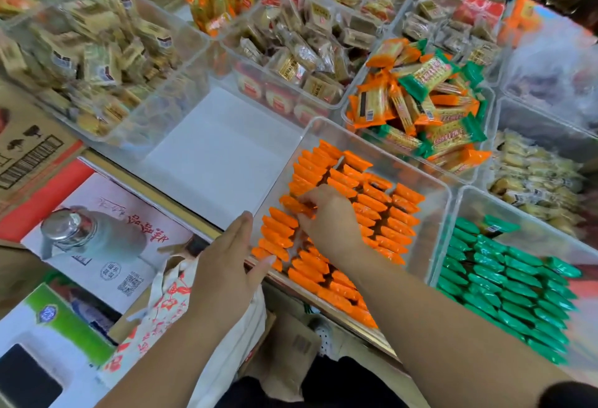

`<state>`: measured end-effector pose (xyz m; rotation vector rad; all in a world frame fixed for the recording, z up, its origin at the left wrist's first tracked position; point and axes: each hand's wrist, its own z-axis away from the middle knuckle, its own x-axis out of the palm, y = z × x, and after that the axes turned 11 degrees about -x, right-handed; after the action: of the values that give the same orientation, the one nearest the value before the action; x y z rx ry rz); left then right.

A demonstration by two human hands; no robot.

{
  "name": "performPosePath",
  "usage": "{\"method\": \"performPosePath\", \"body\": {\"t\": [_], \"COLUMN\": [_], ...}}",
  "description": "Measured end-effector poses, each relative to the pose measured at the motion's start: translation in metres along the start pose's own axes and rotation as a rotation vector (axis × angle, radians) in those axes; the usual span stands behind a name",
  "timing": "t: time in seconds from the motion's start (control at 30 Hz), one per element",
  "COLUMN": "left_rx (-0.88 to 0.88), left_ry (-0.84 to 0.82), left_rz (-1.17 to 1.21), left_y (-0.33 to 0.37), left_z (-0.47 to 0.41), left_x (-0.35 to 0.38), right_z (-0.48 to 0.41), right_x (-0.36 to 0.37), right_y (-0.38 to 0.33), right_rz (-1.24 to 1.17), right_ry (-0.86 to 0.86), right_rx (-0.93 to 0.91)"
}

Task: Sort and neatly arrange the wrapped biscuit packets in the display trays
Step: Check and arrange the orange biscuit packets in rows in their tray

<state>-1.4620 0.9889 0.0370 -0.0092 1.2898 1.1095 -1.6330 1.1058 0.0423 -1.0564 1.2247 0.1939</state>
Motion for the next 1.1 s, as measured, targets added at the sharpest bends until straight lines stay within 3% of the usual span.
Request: {"method": "performPosePath", "body": {"t": [0.13, 0.3, 0.43, 0.57, 0.67, 0.87, 1.1], "left_rx": [-0.008, 0.212, 0.371, 0.383, 0.382, 0.325, 0.268], "left_ry": [-0.013, 0.19, 0.102, -0.047, -0.074, -0.135, -0.118], "left_rz": [-0.018, -0.396, -0.656, -0.844, -0.902, -0.888, -0.833], "left_y": [0.002, 0.01, 0.028, 0.046, 0.053, 0.065, 0.065], "left_z": [-0.001, -0.009, -0.028, -0.045, -0.055, -0.058, -0.047], "left_x": [-0.002, -0.005, -0.003, -0.002, -0.001, 0.002, 0.0], "right_z": [-0.004, 0.001, -0.001, -0.012, -0.023, -0.029, -0.024], "right_x": [0.015, 0.015, 0.007, 0.003, -0.001, 0.002, -0.024], "right_y": [0.002, 0.008, 0.014, 0.023, 0.027, 0.026, 0.016], "right_rz": [0.182, 0.171, 0.104, 0.085, 0.224, 0.381, -0.011], "right_ry": [-0.052, -0.105, -0.149, 0.023, -0.009, -0.067, 0.166], "right_rx": [-0.058, -0.133, -0.149, -0.101, -0.015, -0.068, 0.006]}}
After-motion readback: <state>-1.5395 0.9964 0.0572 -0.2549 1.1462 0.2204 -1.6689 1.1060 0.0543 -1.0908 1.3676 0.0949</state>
